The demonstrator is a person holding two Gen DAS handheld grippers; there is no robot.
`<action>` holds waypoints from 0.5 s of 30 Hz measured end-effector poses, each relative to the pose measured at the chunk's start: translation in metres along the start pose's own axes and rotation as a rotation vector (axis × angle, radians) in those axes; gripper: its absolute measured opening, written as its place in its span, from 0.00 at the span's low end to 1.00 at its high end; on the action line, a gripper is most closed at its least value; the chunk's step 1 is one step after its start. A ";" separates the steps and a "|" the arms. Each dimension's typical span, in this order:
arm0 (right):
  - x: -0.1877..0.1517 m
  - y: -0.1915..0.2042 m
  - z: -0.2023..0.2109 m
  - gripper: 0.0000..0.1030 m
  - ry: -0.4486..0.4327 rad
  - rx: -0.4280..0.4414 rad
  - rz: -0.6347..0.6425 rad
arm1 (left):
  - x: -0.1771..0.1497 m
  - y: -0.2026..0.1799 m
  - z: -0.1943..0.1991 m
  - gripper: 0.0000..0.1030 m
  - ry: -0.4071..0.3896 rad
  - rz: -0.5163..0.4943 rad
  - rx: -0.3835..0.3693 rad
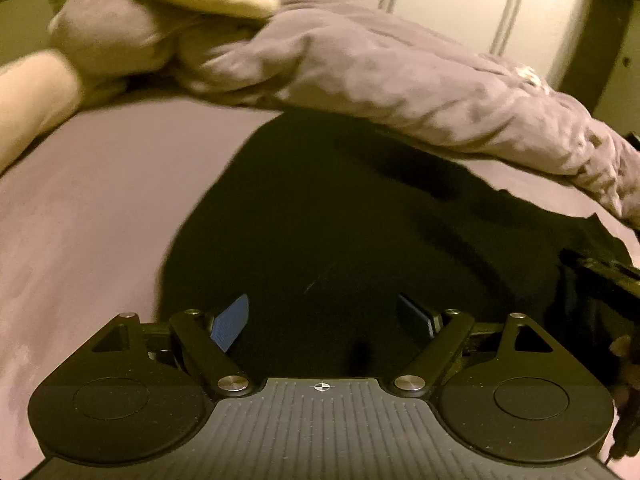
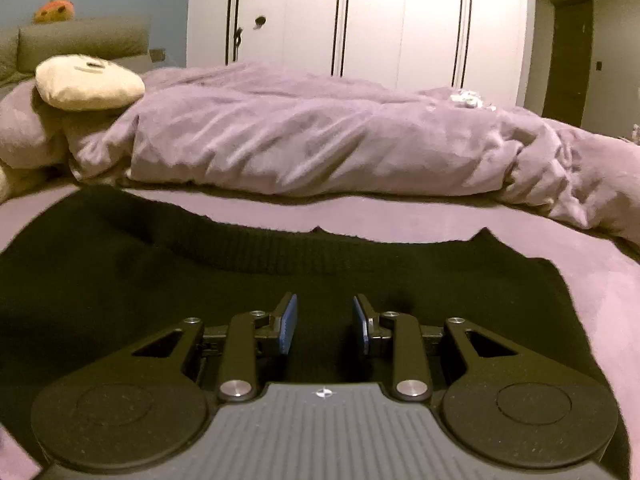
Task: Fold small clothes
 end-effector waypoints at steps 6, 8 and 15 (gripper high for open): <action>0.001 0.004 -0.044 0.28 0.051 -0.028 0.029 | 0.026 -0.032 -0.044 0.84 0.002 -0.100 0.034; 0.003 0.007 -0.051 0.28 0.043 -0.038 0.058 | 0.028 -0.037 -0.053 0.84 -0.004 -0.140 0.066; 0.015 0.002 -0.082 0.30 0.070 -0.070 0.040 | 0.032 -0.039 -0.077 0.84 -0.002 -0.189 0.110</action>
Point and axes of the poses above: each gripper's, at about its wrist camera, not at the fingertips, and z roughly against the way its jaws point, y to its left, x to its top, the point moved 1 cm from there along -z, roughly the way its jaws point
